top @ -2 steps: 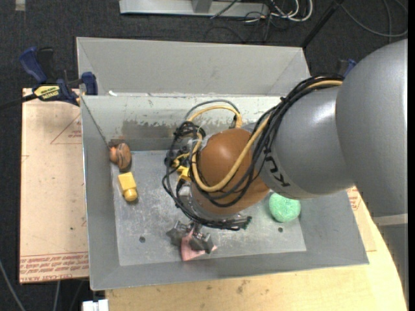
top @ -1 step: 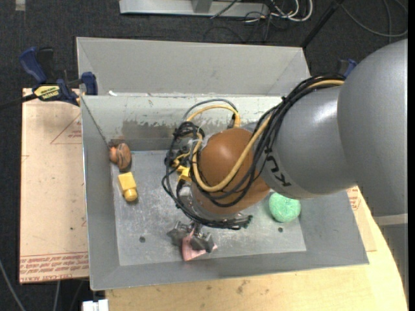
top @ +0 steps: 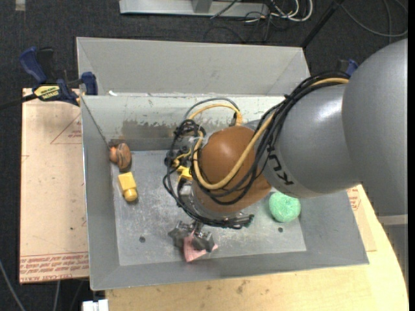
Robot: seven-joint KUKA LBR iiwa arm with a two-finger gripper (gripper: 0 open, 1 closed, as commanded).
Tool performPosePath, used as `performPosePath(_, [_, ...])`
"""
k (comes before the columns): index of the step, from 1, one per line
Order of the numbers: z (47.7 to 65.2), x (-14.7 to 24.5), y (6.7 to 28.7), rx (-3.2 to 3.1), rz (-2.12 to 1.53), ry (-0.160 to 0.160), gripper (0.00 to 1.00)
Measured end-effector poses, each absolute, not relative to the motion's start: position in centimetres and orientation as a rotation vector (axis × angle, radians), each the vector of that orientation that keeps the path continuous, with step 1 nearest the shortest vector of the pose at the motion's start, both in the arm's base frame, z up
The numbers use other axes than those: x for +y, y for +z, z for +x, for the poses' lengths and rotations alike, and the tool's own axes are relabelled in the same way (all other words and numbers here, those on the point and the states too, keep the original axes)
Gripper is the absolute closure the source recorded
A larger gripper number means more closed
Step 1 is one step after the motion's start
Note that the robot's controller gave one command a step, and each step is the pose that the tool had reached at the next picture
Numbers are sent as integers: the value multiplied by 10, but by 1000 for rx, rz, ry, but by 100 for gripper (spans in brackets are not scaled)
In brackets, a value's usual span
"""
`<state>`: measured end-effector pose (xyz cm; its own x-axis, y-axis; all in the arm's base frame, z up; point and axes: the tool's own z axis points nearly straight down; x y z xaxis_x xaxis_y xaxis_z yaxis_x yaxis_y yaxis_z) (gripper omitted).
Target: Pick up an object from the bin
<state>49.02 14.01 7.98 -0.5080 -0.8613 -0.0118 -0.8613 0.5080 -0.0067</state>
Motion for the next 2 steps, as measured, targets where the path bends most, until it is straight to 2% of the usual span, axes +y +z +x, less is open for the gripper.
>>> performPosePath(2, [488, 140, 108, 2729, -1553, 3, 100])
